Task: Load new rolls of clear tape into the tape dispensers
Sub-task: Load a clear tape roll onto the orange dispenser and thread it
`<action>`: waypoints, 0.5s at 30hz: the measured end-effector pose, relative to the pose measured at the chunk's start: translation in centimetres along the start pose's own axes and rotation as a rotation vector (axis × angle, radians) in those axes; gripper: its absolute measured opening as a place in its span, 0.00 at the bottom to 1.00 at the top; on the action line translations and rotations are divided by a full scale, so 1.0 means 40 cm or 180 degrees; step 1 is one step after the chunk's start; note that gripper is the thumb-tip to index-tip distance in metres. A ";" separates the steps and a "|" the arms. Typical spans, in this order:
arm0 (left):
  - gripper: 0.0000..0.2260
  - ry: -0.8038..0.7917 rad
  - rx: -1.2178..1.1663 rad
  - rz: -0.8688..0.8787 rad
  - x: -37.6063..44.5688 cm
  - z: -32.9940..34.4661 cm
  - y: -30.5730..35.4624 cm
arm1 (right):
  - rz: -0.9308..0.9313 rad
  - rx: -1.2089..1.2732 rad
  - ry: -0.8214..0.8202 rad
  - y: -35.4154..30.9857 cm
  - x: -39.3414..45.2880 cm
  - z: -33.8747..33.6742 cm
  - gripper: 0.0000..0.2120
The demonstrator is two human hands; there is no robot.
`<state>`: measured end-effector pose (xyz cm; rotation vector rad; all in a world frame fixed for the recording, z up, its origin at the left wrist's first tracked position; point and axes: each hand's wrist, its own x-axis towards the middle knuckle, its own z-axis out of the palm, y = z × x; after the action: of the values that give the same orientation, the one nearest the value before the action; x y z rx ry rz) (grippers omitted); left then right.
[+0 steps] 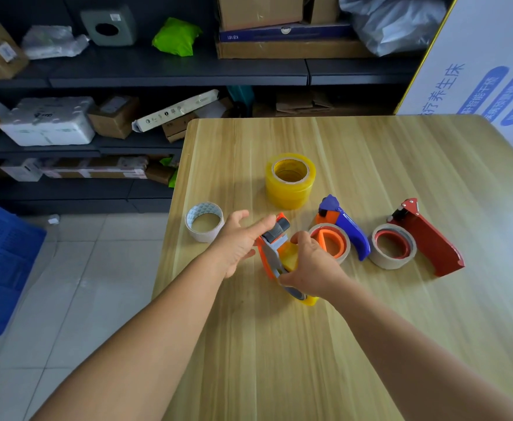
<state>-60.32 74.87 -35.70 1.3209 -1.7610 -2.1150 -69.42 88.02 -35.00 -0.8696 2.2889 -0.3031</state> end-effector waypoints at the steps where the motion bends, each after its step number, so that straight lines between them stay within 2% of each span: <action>1: 0.32 0.0074 0.0133 0.0093 0.002 0.005 -0.005 | -0.0029 0.0011 0.0024 0.000 0.000 0.001 0.38; 4: 0.28 0.0130 0.0177 0.0255 0.007 0.015 -0.013 | -0.0066 0.0094 0.0080 0.002 -0.004 0.005 0.38; 12: 0.41 -0.0319 0.0470 0.0743 -0.032 0.030 -0.032 | -0.0074 0.0226 0.0264 0.005 -0.007 0.015 0.36; 15: 0.45 -0.0210 0.0331 0.0679 -0.040 0.031 -0.029 | -0.0059 0.0220 0.0259 0.006 -0.012 0.016 0.36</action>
<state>-59.62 77.10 -35.84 1.0405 -1.9644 -1.9978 -68.85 88.53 -35.36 -0.8580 2.3315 -0.4305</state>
